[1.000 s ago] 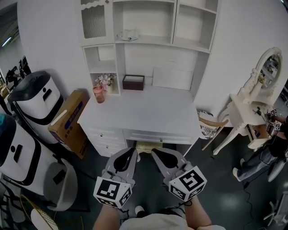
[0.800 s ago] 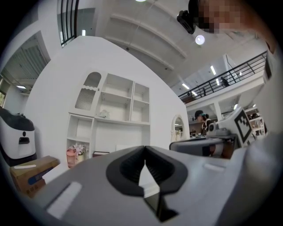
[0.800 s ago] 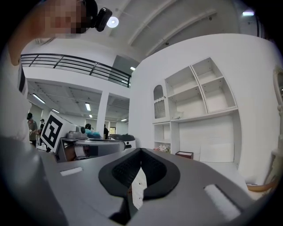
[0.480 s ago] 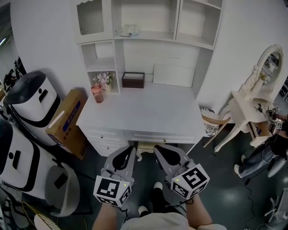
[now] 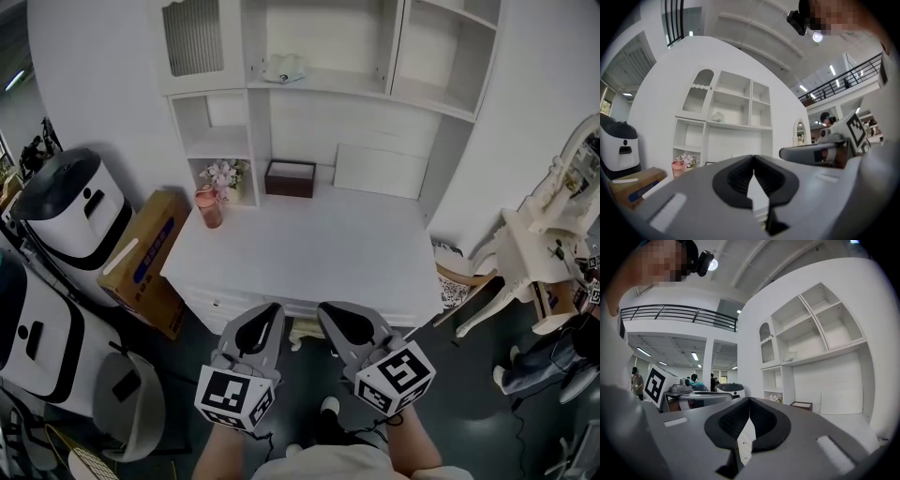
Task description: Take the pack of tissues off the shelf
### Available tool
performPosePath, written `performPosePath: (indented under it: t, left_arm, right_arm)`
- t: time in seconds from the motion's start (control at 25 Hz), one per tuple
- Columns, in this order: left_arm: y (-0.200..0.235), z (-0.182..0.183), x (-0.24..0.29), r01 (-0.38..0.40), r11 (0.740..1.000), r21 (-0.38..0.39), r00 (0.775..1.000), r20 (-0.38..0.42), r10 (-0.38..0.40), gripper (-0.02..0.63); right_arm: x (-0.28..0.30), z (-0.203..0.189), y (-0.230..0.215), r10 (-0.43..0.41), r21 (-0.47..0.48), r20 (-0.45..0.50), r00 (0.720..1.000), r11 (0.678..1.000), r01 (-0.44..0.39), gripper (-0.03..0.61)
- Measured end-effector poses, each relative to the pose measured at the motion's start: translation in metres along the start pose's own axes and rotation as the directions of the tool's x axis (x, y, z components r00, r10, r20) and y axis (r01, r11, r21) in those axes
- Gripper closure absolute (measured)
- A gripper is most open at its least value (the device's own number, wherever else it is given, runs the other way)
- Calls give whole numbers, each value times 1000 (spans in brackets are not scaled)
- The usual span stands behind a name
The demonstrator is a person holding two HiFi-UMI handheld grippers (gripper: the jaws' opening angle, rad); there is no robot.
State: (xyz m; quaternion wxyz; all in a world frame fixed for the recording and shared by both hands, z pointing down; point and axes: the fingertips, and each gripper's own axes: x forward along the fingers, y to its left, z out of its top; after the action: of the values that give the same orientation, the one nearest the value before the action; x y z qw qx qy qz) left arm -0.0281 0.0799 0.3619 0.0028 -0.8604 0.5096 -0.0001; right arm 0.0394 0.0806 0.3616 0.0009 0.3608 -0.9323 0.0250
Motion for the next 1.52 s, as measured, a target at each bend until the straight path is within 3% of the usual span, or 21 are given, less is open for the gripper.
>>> performPosePath:
  t: [0.68,1.16,1.52]
  left_arm:
    - [4,8,108,-75,997,6,997,10,75,612]
    - [9,2,144,-83,996,29,997,1,83,612]
    - [47,5,164,-53,998,22,999,-3,53,612]
  right_arm:
    - [36,8,-102,97,-1,-9,995,995,-97,575]
    - [49,5,-141,91,24,-1,996,996,-91,575]
    - [86,7,-153,48,39,-5,999,998,-47,575]
